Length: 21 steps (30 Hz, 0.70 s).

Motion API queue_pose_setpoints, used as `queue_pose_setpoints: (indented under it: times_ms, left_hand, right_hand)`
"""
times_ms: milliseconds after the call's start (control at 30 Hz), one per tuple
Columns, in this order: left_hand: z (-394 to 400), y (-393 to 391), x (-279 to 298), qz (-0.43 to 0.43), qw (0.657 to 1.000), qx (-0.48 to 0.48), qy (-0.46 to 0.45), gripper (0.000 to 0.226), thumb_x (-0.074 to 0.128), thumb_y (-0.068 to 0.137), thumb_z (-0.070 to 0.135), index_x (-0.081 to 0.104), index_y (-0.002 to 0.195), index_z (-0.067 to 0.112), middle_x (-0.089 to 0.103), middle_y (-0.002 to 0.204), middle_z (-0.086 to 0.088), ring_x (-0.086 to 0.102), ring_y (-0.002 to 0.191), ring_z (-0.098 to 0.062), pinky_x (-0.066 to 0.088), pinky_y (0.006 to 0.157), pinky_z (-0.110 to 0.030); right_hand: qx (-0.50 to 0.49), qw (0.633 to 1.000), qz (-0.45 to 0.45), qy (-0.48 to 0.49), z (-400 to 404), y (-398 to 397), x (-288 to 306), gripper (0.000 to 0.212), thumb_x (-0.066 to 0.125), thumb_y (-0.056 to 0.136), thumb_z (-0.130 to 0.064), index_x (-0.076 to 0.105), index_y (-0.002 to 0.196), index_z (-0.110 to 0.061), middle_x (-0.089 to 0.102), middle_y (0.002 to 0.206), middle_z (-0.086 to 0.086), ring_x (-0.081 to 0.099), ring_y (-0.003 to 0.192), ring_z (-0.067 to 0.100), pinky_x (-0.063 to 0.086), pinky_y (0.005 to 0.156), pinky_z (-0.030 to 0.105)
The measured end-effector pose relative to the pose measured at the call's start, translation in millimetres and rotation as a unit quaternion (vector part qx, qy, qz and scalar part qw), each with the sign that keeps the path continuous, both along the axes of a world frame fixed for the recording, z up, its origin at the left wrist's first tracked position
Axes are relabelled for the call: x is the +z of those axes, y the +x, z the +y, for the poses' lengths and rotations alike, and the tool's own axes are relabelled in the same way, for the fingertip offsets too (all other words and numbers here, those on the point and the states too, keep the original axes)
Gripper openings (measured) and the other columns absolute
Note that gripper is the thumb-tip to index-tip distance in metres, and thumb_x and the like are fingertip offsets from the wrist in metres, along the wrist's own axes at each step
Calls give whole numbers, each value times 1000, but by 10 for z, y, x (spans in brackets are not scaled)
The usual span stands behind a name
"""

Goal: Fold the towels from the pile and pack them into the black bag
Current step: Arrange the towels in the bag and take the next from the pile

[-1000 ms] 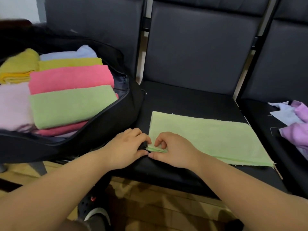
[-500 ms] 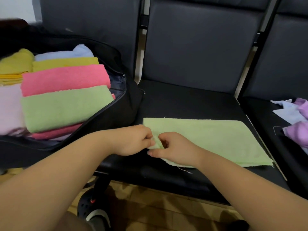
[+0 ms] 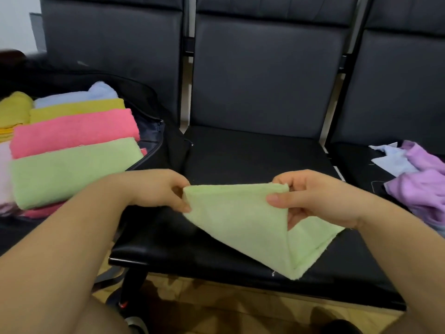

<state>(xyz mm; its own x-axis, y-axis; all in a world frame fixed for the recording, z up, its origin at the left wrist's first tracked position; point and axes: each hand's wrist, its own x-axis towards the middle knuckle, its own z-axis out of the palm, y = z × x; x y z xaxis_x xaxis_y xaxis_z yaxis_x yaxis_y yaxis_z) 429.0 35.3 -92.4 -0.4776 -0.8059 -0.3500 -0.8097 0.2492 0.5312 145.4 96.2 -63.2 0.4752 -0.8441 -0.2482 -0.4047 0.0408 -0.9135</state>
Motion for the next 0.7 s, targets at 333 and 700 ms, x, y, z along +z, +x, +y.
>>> queue_pose_setpoints:
  times_ms: [333,700]
  left_hand:
    - [-210,-921,156,377,919,104,-51,30,76,68,49,77,85,24,74,96,0,60,89,-17,45,90,-32]
    - [-543,-1655,-497,83,979,185,-14,44,64,87,43,60,123,18,58,127,0,52,116,-17,37,92,-27]
  right_hand:
    - [-163,986,26,-17,110,-871,219,14,69,73,-32,68,75,-18,74,79,6,71,66,12,58,73,28]
    - [-262,910,299,114,-38,-1392,-372,36,61,91,-39,58,108,-8,67,81,7,62,53,12,51,53,22]
